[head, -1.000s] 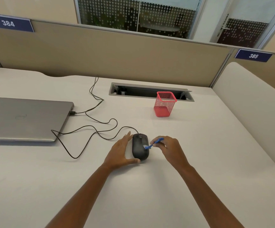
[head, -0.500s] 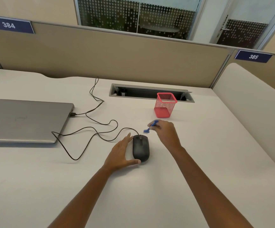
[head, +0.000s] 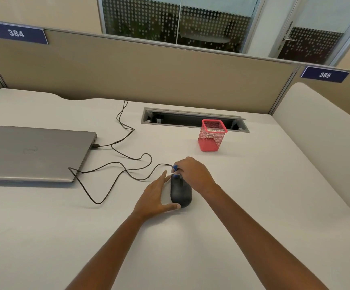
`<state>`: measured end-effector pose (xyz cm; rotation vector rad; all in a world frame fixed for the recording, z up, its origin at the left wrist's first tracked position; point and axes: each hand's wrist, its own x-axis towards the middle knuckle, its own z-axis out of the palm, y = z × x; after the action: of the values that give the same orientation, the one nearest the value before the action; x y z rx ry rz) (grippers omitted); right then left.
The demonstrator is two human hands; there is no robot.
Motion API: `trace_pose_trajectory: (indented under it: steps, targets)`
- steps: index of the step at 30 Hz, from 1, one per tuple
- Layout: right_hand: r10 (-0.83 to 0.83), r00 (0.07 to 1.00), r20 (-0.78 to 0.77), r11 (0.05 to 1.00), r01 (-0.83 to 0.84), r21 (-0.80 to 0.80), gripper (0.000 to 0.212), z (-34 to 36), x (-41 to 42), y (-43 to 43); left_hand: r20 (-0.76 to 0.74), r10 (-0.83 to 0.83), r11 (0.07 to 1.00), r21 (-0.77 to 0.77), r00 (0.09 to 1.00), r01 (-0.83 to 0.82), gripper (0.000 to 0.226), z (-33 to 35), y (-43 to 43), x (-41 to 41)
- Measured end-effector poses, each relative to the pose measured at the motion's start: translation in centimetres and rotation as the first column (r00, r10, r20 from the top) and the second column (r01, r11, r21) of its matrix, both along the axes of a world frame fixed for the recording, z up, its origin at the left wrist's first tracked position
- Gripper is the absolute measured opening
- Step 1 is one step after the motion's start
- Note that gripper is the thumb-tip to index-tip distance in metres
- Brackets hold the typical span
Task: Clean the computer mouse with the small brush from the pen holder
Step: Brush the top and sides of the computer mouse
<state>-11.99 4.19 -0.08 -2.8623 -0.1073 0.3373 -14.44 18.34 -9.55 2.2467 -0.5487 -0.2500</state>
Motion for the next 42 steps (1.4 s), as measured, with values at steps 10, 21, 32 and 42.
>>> trace_pose_trajectory:
  steps: [10,21,32,42]
  targets:
    - [-0.010,0.991,0.135,0.988,-0.011,0.155,0.022,2.1,-2.5,-0.7,0.007,0.017,1.000,0.004,1.000,-0.017,0.113,0.0,0.0,-0.1]
    - [-0.032,0.966,0.257,0.993,0.002,0.116,0.022,0.1,-1.0,0.3,-0.018,0.017,1.000,-0.011,1.000,-0.017,0.121,0.4,0.1,-0.2]
    - [0.028,0.983,0.182,0.981,-0.061,0.182,0.021,0.6,-6.2,-0.7,-0.007,0.024,1.000,-0.010,1.000,-0.024,0.119,0.3,0.1,-0.3]
    - [-0.291,0.920,0.262,0.828,0.105,0.551,0.013,1.0,-6.5,-4.4,0.030,0.001,1.000,0.018,1.000,-0.001,0.117,0.5,0.1,-0.3]
